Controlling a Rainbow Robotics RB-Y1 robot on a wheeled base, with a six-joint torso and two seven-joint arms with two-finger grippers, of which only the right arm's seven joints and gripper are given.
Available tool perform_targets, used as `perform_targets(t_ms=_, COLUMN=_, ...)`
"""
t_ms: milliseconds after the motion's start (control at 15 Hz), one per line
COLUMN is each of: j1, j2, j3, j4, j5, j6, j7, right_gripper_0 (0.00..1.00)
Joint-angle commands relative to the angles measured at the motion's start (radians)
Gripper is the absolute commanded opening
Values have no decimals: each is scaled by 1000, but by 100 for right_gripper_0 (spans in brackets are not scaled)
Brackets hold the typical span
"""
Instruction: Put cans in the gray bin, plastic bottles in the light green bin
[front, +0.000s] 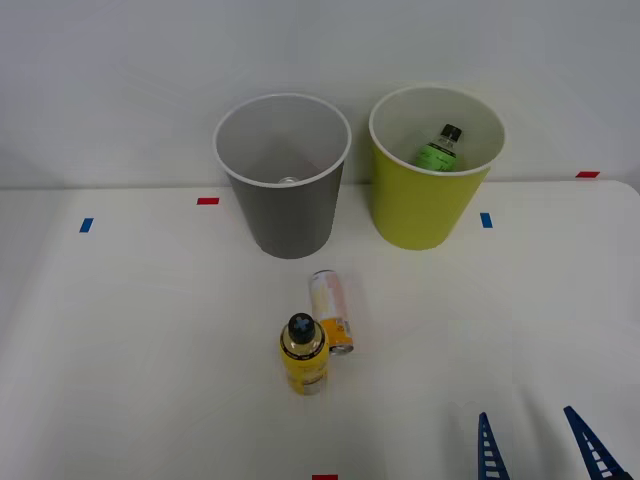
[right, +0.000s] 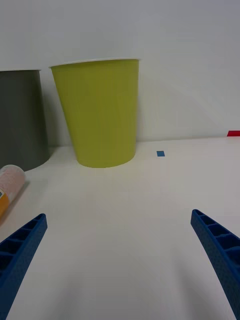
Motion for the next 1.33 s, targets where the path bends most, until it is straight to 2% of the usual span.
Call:
perform_targets(t_ms=67, j1=0, j2=0, j3=0, j4=0, j5=0, j6=0, j7=0, right_gripper_0=100)
perform_targets(t_ms=1333, j1=0, j2=0, j3=0, j4=0, j5=0, j6=0, j7=0, right_gripper_0=100)
